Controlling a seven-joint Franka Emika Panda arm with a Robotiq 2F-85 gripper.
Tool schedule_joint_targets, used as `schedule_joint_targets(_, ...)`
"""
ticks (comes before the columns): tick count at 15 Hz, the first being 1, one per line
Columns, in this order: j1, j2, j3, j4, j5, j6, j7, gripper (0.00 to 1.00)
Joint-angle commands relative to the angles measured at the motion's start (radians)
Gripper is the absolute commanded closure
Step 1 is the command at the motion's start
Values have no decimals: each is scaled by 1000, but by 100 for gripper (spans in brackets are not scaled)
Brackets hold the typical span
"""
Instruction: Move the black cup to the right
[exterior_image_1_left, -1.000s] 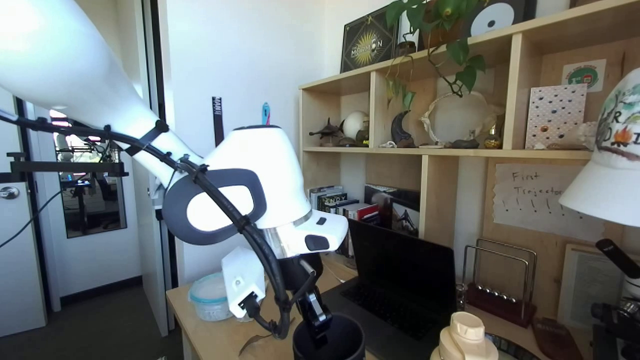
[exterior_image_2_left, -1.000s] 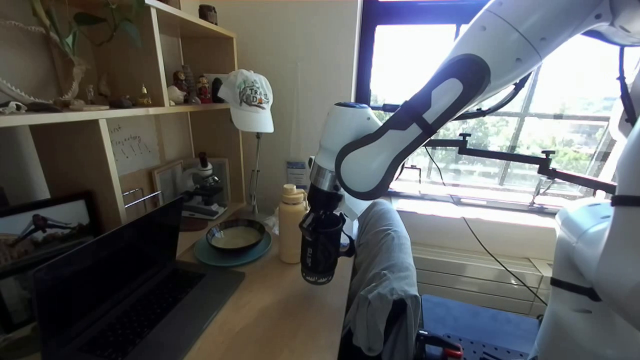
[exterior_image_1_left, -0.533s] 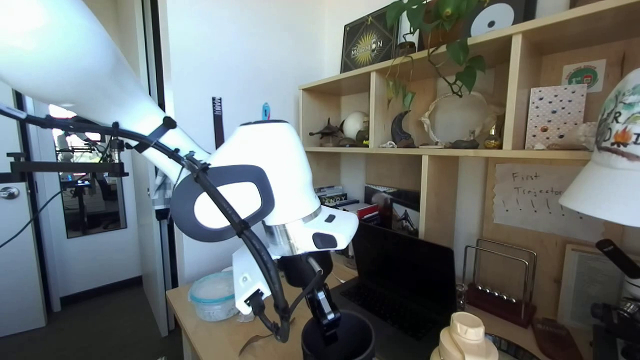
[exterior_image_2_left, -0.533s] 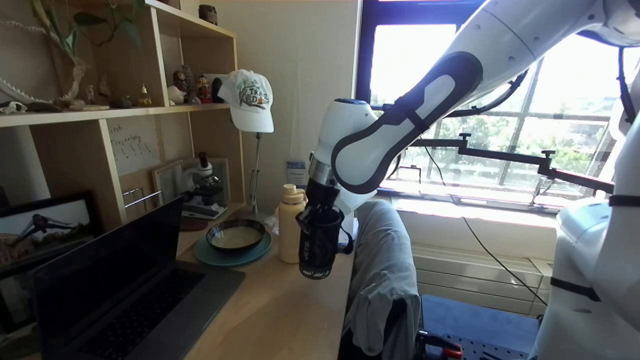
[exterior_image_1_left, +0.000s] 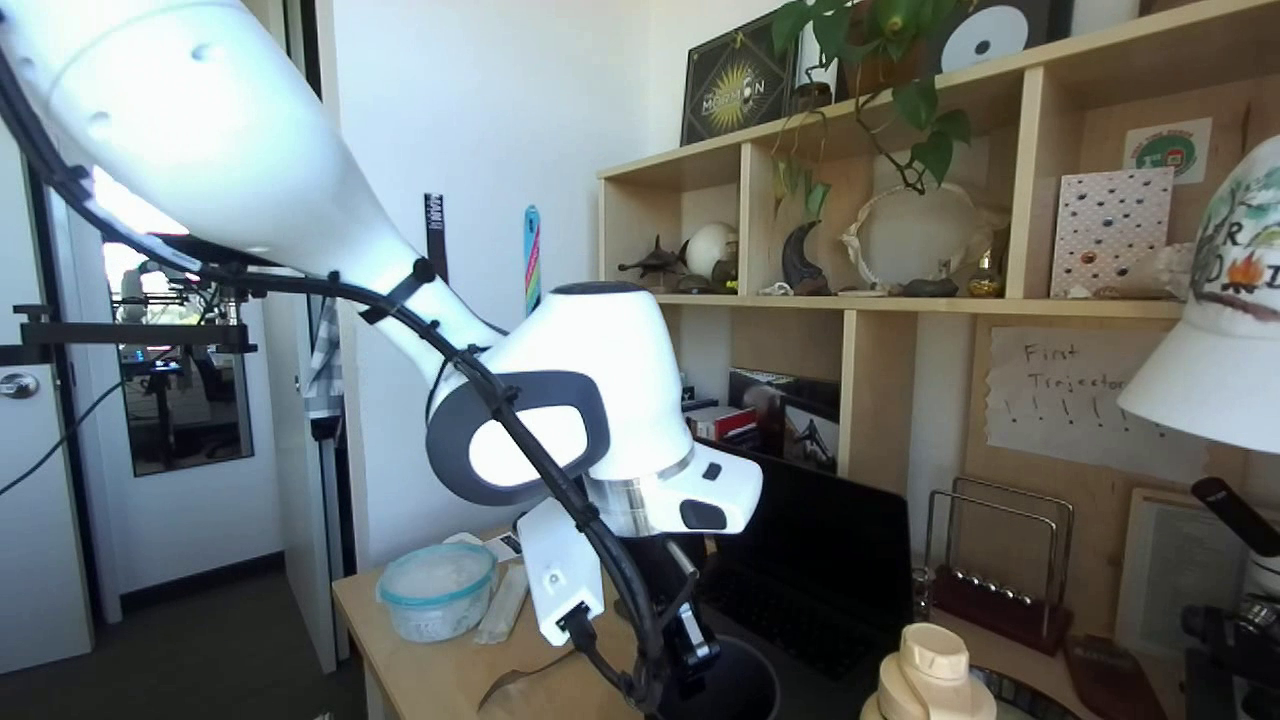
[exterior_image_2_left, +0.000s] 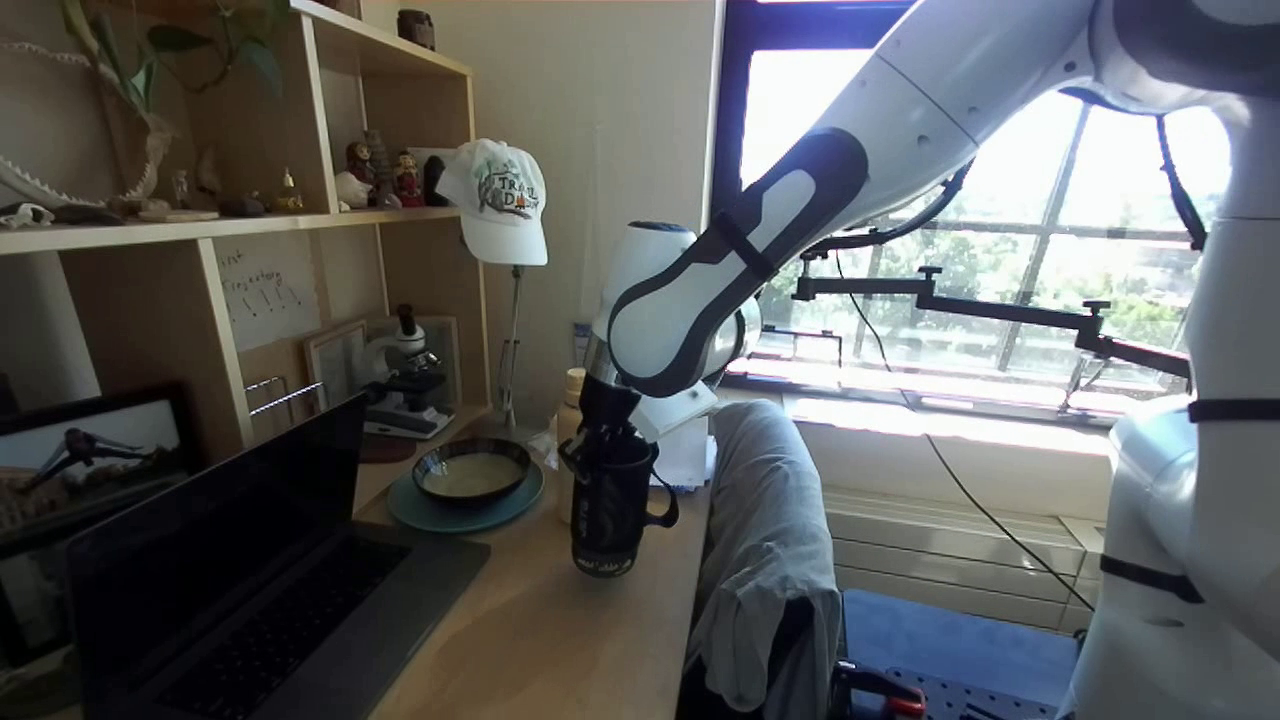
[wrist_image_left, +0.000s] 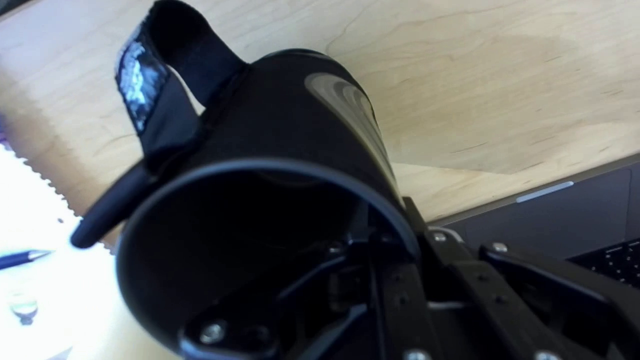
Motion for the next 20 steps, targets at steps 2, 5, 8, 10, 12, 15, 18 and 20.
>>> schedule_joint_targets(2,-6,56,2,75,12,-71,-30,95)
schedule_joint_targets(5,-10,71,6,106,26,-142,-39,66)
schedule_joint_targets(8,-11,76,6,132,29,-191,-41,45)
schedule_joint_targets(10,-12,77,6,139,24,-194,-52,31)
schedule_joint_targets(12,-14,76,7,134,18,-164,-94,15)
schedule_joint_targets(15,45,39,46,212,-49,-230,-68,0)
schedule_joint_targets(18,106,3,99,297,-117,-309,-84,0)
schedule_joint_targets(20,150,-6,136,383,-157,-398,-83,0)
